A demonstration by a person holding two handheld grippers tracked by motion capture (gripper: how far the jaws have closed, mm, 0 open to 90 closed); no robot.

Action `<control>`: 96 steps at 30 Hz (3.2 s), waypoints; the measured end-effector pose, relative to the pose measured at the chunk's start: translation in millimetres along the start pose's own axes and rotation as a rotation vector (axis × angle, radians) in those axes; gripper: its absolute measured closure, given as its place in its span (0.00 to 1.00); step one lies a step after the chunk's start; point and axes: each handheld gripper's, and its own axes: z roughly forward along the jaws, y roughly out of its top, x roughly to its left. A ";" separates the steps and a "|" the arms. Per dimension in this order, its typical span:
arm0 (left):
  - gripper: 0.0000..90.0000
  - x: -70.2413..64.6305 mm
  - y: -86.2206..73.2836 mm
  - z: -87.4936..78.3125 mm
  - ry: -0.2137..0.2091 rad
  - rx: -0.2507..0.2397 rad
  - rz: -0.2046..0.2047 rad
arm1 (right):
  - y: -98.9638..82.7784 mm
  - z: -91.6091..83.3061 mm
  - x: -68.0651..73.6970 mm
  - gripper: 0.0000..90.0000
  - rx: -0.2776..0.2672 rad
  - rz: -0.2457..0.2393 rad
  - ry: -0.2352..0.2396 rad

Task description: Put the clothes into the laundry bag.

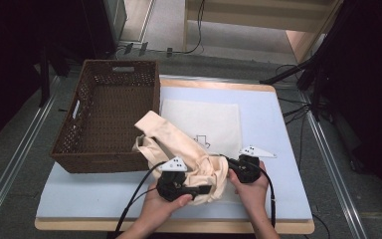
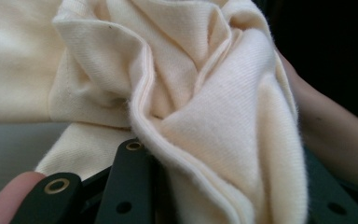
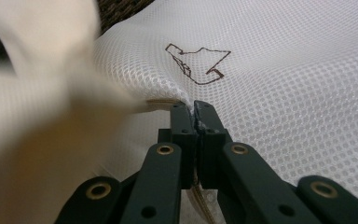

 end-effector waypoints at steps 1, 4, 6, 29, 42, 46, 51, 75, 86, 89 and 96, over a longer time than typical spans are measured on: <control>0.71 -2.6 -7.7 8.0 0.028 0.028 0.030 | 0.1 -0.4 -0.6 0.98 0.000 0.002 -0.005; 0.68 -2.8 -18.5 14.3 0.053 0.001 0.034 | -0.3 -1.0 -1.6 0.98 -0.001 0.006 -0.006; 0.65 -2.2 -16.1 10.9 0.072 -0.018 0.030 | -0.4 -1.1 -1.4 0.98 -0.004 0.006 -0.003; 0.40 4.8 -28.7 -89.5 0.691 -0.227 0.010 | -0.7 -1.4 4.2 0.98 -0.005 -0.015 -0.011; 0.95 -13.4 -7.0 -21.9 0.419 -0.064 0.100 | 0.1 -3.4 4.2 0.98 -0.024 -0.018 -0.001; 0.92 -18.1 -9.3 3.4 0.407 -0.004 0.133 | -0.2 -2.3 4.3 0.98 -0.017 -0.023 -0.001; 0.66 -15.9 -3.7 -21.5 0.398 -0.090 0.102 | -0.2 -4.4 5.3 0.98 -0.021 -0.023 0.002; 0.96 24.9 21.8 -11.9 0.346 0.030 0.015 | 2.6 -6.3 10.0 0.98 -0.029 -0.044 0.027; 0.87 14.2 14.3 13.1 0.286 0.052 0.058 | 3.9 -7.7 10.7 0.98 -0.036 -0.046 0.030; 0.70 15.7 15.8 -3.5 0.313 -0.006 0.052 | 4.0 -8.7 9.4 0.98 -0.039 -0.046 0.033; 0.40 26.7 20.7 -20.2 0.516 -0.079 0.030 | 5.3 -8.5 9.9 0.98 -0.036 -0.044 0.035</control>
